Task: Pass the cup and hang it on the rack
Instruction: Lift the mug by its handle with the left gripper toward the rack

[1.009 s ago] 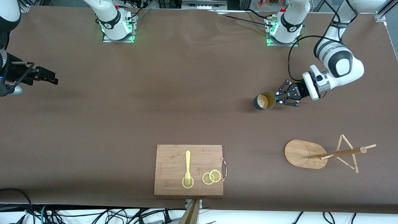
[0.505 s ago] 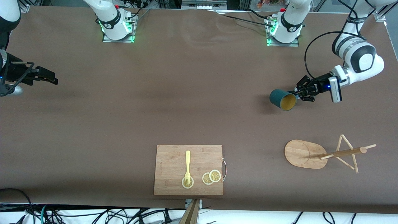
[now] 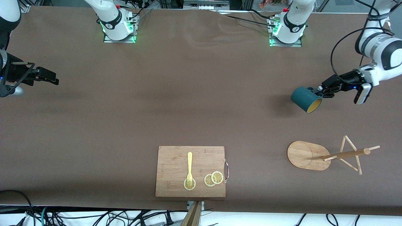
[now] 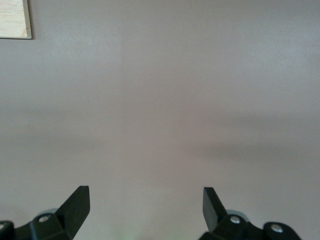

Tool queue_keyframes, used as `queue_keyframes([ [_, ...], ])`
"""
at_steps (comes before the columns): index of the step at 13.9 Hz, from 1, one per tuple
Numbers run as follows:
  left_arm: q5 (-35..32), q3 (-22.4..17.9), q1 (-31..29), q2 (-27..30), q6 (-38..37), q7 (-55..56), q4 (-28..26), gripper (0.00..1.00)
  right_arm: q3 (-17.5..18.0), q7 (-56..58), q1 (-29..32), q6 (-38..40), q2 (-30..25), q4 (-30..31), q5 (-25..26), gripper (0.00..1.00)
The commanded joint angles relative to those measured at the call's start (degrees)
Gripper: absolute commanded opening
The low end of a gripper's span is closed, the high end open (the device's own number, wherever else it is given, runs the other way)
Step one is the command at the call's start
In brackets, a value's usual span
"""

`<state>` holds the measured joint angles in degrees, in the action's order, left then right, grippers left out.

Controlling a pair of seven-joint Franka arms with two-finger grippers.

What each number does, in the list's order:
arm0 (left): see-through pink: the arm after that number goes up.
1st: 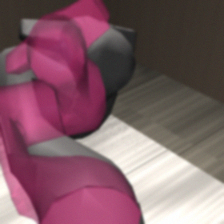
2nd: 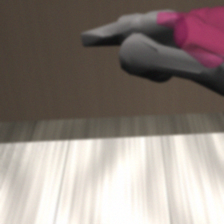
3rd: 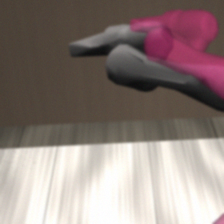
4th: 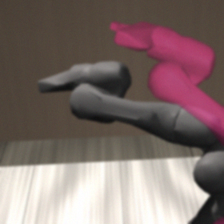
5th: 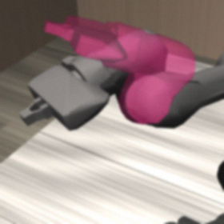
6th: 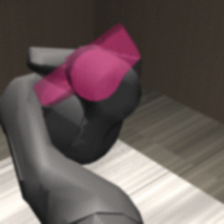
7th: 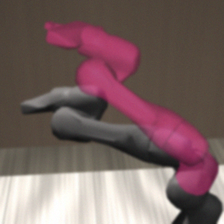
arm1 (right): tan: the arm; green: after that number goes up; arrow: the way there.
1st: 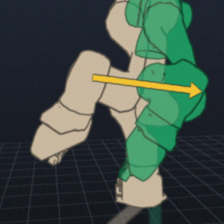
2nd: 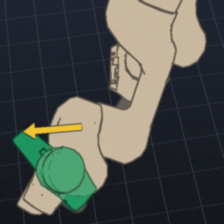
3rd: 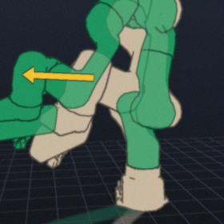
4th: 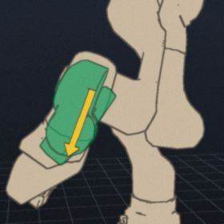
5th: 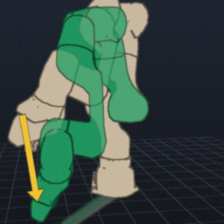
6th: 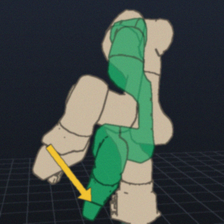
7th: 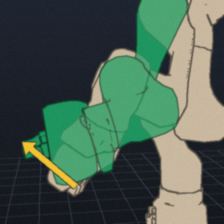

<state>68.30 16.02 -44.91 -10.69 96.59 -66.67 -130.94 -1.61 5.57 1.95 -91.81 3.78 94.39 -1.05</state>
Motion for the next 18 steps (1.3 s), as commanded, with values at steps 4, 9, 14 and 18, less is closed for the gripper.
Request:
queue_keyframes([
  [4,-3.61,-2.39,-0.18,-5.03,-7.73,20.06,10.95,0.00,0.29,0.14,0.60,0.49,-0.18,0.18,-0.79,1.00],
  [9,-3.70,-2.39,0.08,-12.15,-10.46,33.94,20.18,0.00,0.46,0.40,0.25,1.63,0.00,0.18,-0.70,1.00],
  [14,-4.23,-2.30,0.35,-18.13,-13.53,40.91,28.36,0.00,0.38,0.31,0.43,6.99,-0.44,0.00,-0.79,1.00],
  [18,-4.05,-2.30,0.26,-22.60,-14.85,45.58,33.19,0.00,1.52,0.40,0.16,8.13,-0.96,0.00,-0.70,1.00],
])
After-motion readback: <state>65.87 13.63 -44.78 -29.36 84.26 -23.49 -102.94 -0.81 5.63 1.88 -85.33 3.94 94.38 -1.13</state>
